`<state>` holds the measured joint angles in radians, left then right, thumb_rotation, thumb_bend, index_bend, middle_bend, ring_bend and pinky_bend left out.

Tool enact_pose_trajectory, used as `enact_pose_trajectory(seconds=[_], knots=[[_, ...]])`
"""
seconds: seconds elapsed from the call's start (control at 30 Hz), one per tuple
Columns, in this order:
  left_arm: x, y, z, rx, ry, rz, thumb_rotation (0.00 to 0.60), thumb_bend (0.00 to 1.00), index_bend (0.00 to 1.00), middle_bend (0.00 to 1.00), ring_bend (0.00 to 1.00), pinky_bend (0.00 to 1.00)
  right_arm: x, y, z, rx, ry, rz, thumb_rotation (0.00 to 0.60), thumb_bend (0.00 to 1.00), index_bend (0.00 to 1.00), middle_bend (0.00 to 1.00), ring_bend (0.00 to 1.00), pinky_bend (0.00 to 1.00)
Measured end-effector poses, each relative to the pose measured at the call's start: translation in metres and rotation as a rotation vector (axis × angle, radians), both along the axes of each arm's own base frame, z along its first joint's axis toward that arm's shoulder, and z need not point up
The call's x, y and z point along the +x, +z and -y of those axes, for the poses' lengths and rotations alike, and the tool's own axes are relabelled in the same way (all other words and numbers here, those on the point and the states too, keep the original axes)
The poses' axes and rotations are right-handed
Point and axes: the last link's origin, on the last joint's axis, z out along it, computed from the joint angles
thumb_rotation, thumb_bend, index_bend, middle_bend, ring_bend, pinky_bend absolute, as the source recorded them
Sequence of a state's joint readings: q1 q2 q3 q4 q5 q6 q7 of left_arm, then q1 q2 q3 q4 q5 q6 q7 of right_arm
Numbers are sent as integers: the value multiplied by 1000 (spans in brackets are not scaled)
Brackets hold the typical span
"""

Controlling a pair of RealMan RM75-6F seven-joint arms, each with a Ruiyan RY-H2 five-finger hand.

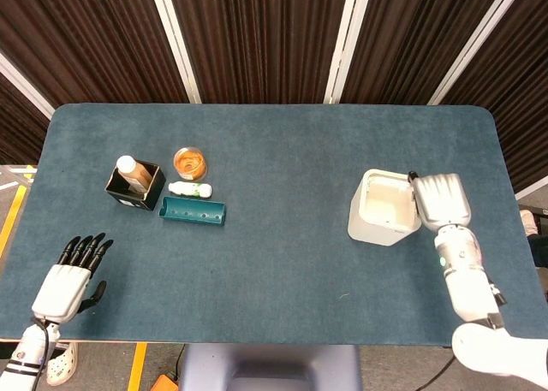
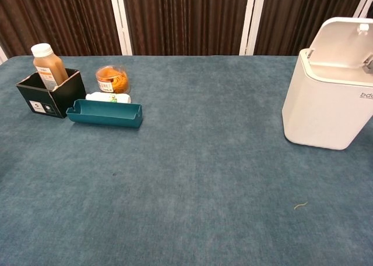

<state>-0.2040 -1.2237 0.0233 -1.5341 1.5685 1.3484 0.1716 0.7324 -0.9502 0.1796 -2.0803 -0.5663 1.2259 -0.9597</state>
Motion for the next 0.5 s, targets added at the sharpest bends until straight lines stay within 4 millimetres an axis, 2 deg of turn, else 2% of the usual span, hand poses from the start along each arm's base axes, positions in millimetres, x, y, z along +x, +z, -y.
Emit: enact_pose_trajectory(seconds=[0.17, 0.37, 0.5], knots=[[0, -1, -2, -4, 5, 1, 600, 455, 0, 0, 0, 5, -16, -13, -17, 59, 16, -54, 600, 812, 368, 1000, 1000, 1000], [0, 1, -3, 0, 1, 5, 600, 456, 0, 0, 0, 5, -26, -32, -28, 105, 38, -87, 600, 812, 344, 1000, 1000, 1000], [0, 2, -2, 2, -2, 8, 600, 457, 0, 0, 0, 6, -33, -38, -33, 112, 34, -107, 600, 812, 333, 1000, 1000, 1000]])
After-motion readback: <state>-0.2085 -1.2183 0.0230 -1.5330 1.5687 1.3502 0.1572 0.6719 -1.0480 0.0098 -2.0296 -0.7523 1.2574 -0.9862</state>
